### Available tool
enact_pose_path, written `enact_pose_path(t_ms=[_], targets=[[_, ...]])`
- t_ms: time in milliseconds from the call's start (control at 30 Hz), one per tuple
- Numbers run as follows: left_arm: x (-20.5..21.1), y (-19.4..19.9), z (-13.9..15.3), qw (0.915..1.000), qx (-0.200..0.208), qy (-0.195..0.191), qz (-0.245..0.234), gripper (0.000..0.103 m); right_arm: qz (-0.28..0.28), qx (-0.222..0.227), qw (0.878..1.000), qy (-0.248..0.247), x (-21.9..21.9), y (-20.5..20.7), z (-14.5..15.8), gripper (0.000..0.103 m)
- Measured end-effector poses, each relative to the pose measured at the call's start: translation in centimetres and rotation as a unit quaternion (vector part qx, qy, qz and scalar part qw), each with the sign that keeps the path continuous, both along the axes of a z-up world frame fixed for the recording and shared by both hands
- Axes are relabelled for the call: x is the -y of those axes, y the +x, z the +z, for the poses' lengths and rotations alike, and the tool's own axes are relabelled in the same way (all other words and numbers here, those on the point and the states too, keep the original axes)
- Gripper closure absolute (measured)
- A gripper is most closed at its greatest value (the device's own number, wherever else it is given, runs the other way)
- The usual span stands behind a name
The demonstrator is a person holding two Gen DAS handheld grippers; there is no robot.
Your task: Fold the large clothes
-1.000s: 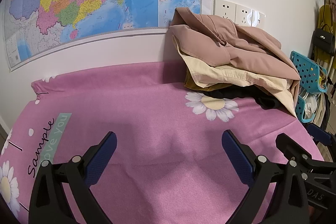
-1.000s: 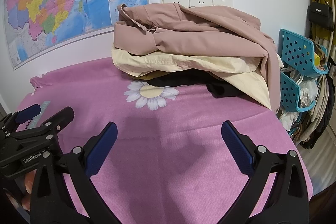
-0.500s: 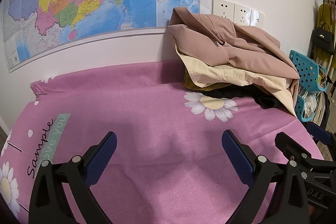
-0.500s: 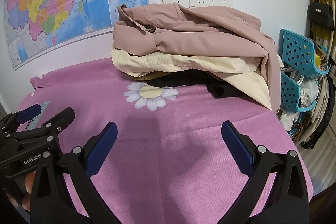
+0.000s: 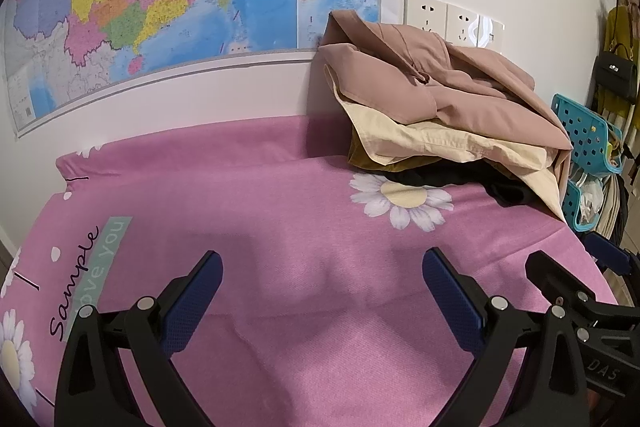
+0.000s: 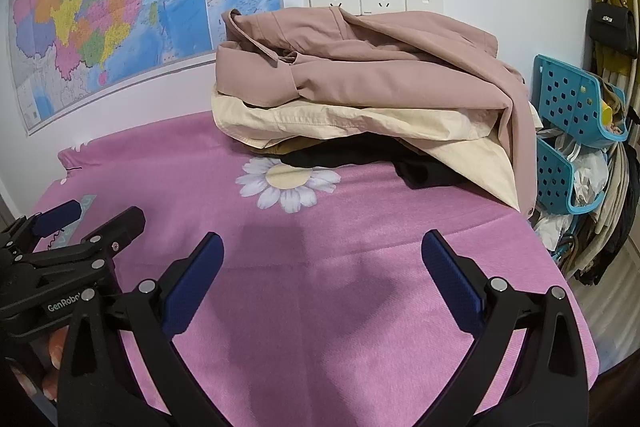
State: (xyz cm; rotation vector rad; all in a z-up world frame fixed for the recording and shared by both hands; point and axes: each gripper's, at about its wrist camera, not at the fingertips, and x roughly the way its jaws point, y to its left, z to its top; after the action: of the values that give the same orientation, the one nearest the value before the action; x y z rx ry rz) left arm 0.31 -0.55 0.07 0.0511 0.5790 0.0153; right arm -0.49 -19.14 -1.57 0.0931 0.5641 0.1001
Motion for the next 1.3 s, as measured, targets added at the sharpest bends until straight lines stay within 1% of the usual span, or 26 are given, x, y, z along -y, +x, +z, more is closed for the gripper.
enact_pose_path(t_ms=[133,167,333,433,600,667,733,833,900,933,1033,1167,1233,1267,1300], targets=[[0.0,0.2,-0.1,1.0,-0.005,-0.006,-0.001,0.006,0.003,0.001,1.0,0.002,0.1,0.2,0.0,0.006],[-0.1,0.3,-0.1,0.9999,-0.005,-0.014,-0.001,0.006,0.003,0.001,1.0,0.002,0.0,0.3,0.0,0.006],[0.0,0.7,-0.1,0.9999,-0.007,-0.011,-0.004,0.006,0.006,0.009,1.0,0.003,0.3,0.4,0.2,0.006],[0.1,1.1,-0.1,0.9999,-0.012,-0.005,-0.01,0.006,0.006,0.01,1.0,-0.003,0.5,0.8,0.4,0.006],[0.1,2.5,-0.2,0.9994,-0.023,-0.013,-0.022,0.006,0.013,0.02,1.0,-0.01,1.1,1.7,0.9,0.006],[0.0,3.1,-0.1,0.9994,-0.015,-0.019,-0.026,0.006,0.016,0.021,0.999,-0.02,1.3,2.5,1.3,0.006],[-0.2,3.9,0.1,0.9991,-0.012,-0.027,-0.029,0.006,0.018,0.027,0.999,-0.04,1.4,3.7,2.0,0.006],[-0.6,5.4,0.5,0.9989,-0.006,-0.038,-0.027,0.006,0.018,0.045,0.995,-0.084,1.3,6.0,3.1,0.006],[-0.8,6.7,0.6,0.9992,-0.006,-0.033,-0.023,0.006,0.024,0.049,0.992,-0.111,1.2,8.2,4.0,0.006],[-0.9,7.3,0.5,0.9993,-0.014,-0.028,-0.021,0.006,0.023,0.054,0.991,-0.121,1.2,9.2,4.4,0.006],[-1.0,9.1,0.5,0.9993,-0.018,-0.025,-0.019,0.006,0.036,0.076,0.985,-0.154,0.6,12.5,6.0,0.006],[-1.1,10.9,0.4,0.9993,-0.025,-0.023,-0.015,0.006,0.065,0.097,0.969,-0.219,-1.5,17.6,7.9,0.006],[-1.1,11.7,0.2,0.9992,-0.03,-0.021,-0.014,0.006,0.092,0.106,0.963,-0.231,-2.4,19.8,8.5,0.006],[-1.2,12.1,0.0,0.9992,-0.034,-0.018,-0.012,0.006,0.114,0.103,0.958,-0.241,-3.1,21.1,8.6,0.006],[-1.2,12.5,-0.2,0.9991,-0.036,-0.017,-0.01,0.006,0.12,0.098,0.953,-0.26,-3.8,22.3,8.6,0.006]])
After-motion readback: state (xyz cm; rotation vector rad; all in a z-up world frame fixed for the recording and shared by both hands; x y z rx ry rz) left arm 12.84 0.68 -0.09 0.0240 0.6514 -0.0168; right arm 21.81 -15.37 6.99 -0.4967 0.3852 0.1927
